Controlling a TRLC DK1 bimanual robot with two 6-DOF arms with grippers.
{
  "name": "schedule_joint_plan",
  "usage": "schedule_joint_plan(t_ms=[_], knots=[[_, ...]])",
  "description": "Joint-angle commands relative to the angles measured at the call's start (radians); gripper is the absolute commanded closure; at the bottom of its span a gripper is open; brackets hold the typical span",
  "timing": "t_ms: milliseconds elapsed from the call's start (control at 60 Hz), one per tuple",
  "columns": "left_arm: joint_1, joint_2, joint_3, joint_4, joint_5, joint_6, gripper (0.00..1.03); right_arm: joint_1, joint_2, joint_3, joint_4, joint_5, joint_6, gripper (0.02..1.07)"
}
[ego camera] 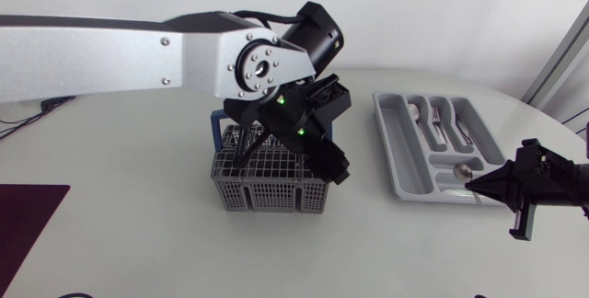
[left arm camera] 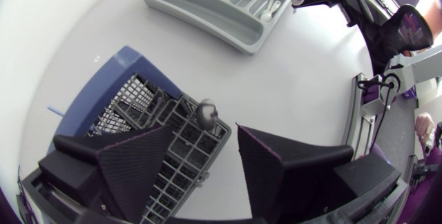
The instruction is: Unload the cutlery basket into the drawer organizer.
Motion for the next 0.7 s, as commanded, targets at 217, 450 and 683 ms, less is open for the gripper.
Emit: schedule_joint_plan(t_ms=[217,450,683], knots=[[-0.038,0.066,0.073,-0.028,-0.127,-0.054,0.17,-0.015,0.122,0.027,0.207,0.101,-0.039,1.01],[-0.057,0.098,0.125,-0.066,-0.168,-0.093,0.17,0.004,0.191,-0.022,0.433,0.21,-0.043,1.01],[-0.066,0.127,0.163,-0.107,-0.188,-0.123,0.17,0.082,0.24,-0.114,0.615,0.345,-0.068,1.01]])
